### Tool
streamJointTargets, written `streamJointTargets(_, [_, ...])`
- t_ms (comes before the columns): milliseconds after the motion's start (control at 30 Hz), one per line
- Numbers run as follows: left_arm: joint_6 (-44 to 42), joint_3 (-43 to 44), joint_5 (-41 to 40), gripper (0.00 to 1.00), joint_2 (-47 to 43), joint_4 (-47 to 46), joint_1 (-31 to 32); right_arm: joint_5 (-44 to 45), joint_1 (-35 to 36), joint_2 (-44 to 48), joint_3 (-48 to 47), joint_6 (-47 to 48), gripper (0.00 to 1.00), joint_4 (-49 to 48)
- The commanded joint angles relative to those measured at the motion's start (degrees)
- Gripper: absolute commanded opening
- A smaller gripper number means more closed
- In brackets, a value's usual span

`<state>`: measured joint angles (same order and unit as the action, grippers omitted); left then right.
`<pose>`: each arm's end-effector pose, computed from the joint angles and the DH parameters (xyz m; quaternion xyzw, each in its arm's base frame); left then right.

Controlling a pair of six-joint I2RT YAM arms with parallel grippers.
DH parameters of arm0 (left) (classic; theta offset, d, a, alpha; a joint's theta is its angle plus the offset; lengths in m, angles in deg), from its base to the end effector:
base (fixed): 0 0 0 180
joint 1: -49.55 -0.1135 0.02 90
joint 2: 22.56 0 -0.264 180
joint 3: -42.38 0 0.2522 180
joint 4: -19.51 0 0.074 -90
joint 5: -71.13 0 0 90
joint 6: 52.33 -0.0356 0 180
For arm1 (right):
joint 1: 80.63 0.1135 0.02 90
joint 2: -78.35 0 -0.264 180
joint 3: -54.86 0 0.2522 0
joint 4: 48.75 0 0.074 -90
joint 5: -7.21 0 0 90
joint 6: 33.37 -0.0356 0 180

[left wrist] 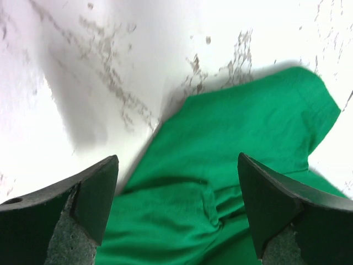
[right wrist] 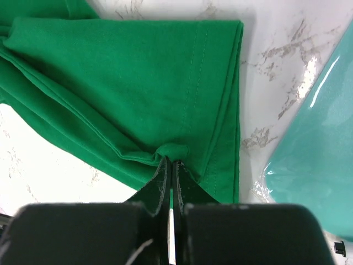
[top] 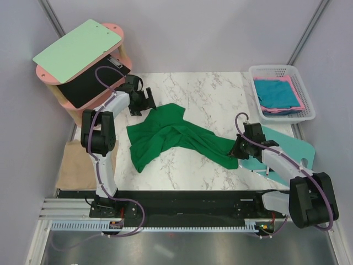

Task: Fold and stack the t-shirts
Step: Flatten out the tshirt

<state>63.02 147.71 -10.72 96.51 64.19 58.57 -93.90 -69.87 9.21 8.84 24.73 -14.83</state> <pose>0.4441 -0.0756 0.1913 -0.1172 0.9528 -0.1455 0.2391 0.2121 0.0473 0.1698 0.1481 0.9433 0.1892 0.2292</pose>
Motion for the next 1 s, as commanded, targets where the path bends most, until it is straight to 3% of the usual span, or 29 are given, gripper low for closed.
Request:
streamJointTargets(0, [-2.4,4.76,1.44,0.93,2.22,-0.86,0.21,0.21,0.13,-1.52,-3.17,0.44,0.0,-1.44])
streamJointTargets(233, [-2.58,8.97,2.14,0.93,7.31,-0.77,0.56,0.39,0.05,-2.84,-2.82,1.14,0.0,-2.32])
streamJointTargets(367, [-2.84,12.92,2.41,0.85,11.01,-0.25,2.14,0.74,0.05,-3.19,-3.43,1.14,0.0,-2.67])
streamJointTargets(400, [-3.19,13.54,2.41,0.73,11.71,-0.07,2.41,0.83,0.05,-3.19,-3.78,0.96,0.0,-2.67])
streamJointTargets(467, [-3.46,15.21,3.28,0.58,13.72,0.81,3.02,0.92,0.13,-3.01,-4.31,1.05,0.0,-2.85])
streamJointTargets(500, [-3.72,15.48,3.89,0.39,14.08,0.99,3.11,1.18,0.05,-3.1,-4.83,1.14,0.0,-2.85])
streamJointTargets(533, [-3.63,15.48,4.77,0.26,14.18,0.99,3.2,1.36,0.05,-3.1,-5.1,1.23,0.0,-3.02])
streamJointTargets(567, [-3.55,15.31,4.87,0.02,13.74,1.16,3.2,1.45,0.05,-3.19,-5.45,1.4,0.0,-3.11])
streamJointTargets(767, [-4.25,13.55,2.23,0.02,4.18,1.08,3.2,2.85,0.05,-4.42,-8.61,2.46,0.0,-3.81])
streamJointTargets(967, [-6.18,12.58,-3.39,0.02,-12.87,1.34,3.03,4.78,0.05,-6.09,-14.93,2.54,0.0,-5.31])
